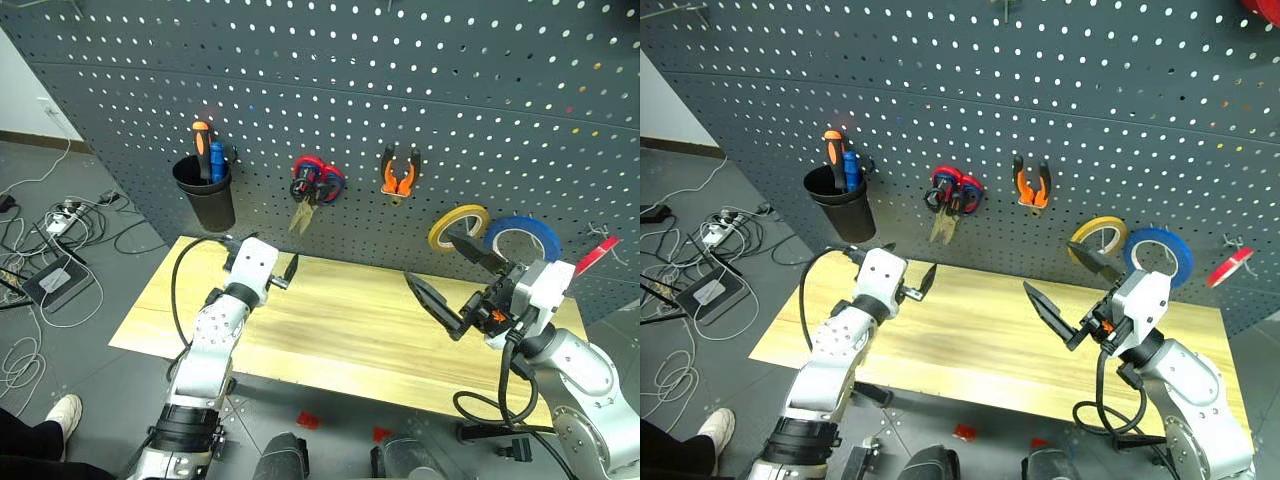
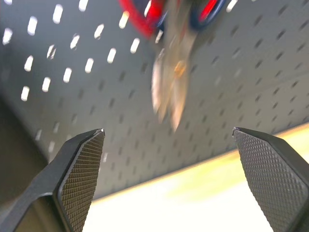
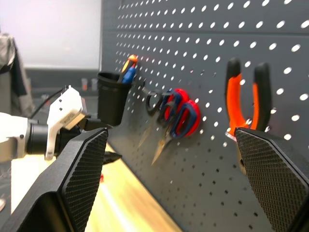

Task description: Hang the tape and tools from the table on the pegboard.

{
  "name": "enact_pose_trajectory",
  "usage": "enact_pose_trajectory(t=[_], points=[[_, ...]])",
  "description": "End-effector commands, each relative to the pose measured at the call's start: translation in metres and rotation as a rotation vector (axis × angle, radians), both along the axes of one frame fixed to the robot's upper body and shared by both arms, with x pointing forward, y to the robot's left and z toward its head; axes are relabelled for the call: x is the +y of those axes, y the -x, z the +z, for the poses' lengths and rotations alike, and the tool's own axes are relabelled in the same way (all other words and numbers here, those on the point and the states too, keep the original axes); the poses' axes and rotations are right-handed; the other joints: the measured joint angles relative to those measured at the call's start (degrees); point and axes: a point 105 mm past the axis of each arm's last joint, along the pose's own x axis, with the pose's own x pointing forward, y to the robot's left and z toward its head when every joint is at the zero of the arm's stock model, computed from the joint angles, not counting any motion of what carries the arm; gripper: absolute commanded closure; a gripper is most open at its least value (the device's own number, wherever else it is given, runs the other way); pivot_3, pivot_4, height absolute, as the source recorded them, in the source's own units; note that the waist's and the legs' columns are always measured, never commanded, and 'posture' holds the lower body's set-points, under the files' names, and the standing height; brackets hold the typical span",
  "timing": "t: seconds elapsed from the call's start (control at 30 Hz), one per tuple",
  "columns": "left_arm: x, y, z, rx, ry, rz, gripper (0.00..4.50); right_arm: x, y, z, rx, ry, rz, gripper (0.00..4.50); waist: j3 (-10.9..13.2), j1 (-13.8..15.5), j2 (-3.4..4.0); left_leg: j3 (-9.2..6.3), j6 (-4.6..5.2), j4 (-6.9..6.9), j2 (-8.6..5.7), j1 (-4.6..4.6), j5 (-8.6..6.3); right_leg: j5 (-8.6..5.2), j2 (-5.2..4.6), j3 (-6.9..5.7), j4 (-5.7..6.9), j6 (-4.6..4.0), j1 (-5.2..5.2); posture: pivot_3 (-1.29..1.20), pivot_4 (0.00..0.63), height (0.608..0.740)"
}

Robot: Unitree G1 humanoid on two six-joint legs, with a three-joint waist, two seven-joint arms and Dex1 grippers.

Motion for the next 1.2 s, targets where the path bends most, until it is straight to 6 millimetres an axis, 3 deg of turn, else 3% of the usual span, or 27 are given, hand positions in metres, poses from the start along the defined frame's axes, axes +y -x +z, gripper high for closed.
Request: enact_pose_trajectory(t=[0.03, 0.17, 0.37, 0.7, 0.93, 1.13, 1.2], points=[[0.017, 0.005, 0.003, 0.032, 0.033, 0.089, 0.02, 0.011, 0.011, -0.001, 0.001, 0.059, 0.069, 0.0, 0.7, 0.2, 0.08, 0.0, 0.01, 0.0, 0.01, 0.06, 0.0, 0.0, 0.0, 0.01, -0.04, 0.0, 0.06, -0.12, 0.233, 0.74], [0.033, 0.008, -0.008, 0.135, 0.024, 0.122, 0.02, 0.019, 0.011, -0.007, 0.049, 0.087, 0.127, 0.0, 3.2, 1.1, 0.11, -0.04, 0.02, 0.02, 0.02, 0.08, -0.01, 0.0, 0.05, 0.06, -0.1, 0.0, 0.09, -0.09, 0.289, 0.74], [0.061, -0.003, -0.013, 0.247, 0.01, 0.172, 0.02, 0.034, 0.003, -0.005, 0.077, 0.11, 0.2, 0.0, 7.2, 1.7, 0.05, -0.07, 0.03, 0.45, 0.05, 0.03, 0.0, 0.0, 0.04, 0.03, -0.05, -0.01, 0.05, -0.08, 0.378, 0.74], [0.054, -0.04, -0.01, 0.379, 0.078, 0.151, 0.02, 0.045, -0.012, -0.005, 0.15, 0.122, 0.203, 0.0, 13.0, 3.1, -0.31, -0.13, 0.15, 0.94, 0.01, -0.22, -0.08, 0.0, 0.02, -0.1, 0.91, -0.01, -0.29, -0.09, 0.458, 0.74], [0.071, -0.061, 0.003, 0.412, 0.124, 0.2, 0.02, 0.046, -0.015, -0.003, 0.178, 0.104, 0.186, 0.0, 15.3, 3.2, -0.63, -0.1, 0.14, 0.97, 0.01, -0.47, -0.07, 0.0, 0.0, -0.17, 0.99, -0.01, -0.59, -0.1, 0.489, 0.74], [0.081, -0.064, -0.004, 0.461, 0.14, 0.226, 0.02, 0.045, -0.015, -0.004, 0.194, 0.088, 0.166, 0.0, 15.9, 3.2, -0.65, -0.06, 0.13, 1.08, 0.06, -0.87, -0.06, 0.0, 0.01, -0.26, 1.18, -0.01, -1.07, -0.11, 0.495, 0.74], [0.081, -0.064, -0.005, 0.47, 0.141, 0.221, 0.41, 0.044, -0.016, -0.005, 0.198, 0.085, 0.158, 0.0, 15.9, 3.2, -0.65, -0.05, 0.13, 1.09, 0.04, -0.87, -0.06, 0.0, -0.02, -0.26, 1.17, -0.01, -1.07, -0.11, 0.492, 0.74]])
